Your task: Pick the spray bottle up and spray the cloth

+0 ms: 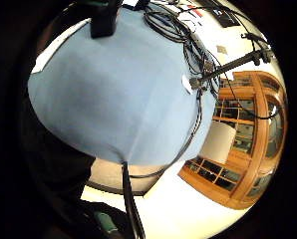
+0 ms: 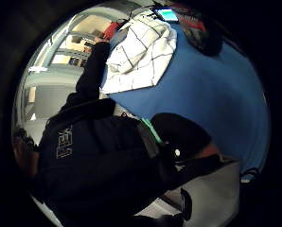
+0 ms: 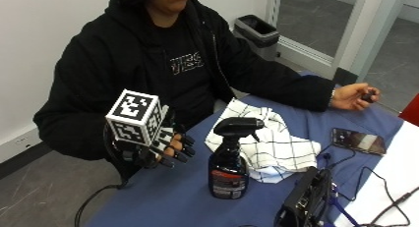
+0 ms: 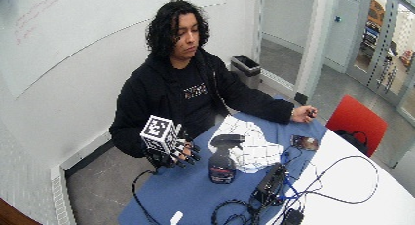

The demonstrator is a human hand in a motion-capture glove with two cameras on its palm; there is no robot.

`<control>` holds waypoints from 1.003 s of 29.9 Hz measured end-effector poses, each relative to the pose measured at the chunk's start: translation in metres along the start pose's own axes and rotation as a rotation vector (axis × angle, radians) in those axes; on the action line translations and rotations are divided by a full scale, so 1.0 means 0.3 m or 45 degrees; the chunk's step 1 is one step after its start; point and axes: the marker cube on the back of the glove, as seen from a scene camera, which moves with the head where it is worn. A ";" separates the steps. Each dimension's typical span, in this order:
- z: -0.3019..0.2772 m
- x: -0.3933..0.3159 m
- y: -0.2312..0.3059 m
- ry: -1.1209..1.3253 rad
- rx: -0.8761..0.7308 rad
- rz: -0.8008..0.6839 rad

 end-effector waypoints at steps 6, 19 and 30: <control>0.000 -0.054 -0.077 -0.026 0.113 0.060; -0.148 0.084 -0.135 -0.201 0.192 0.052; -0.276 0.245 -0.304 -0.706 0.241 -0.034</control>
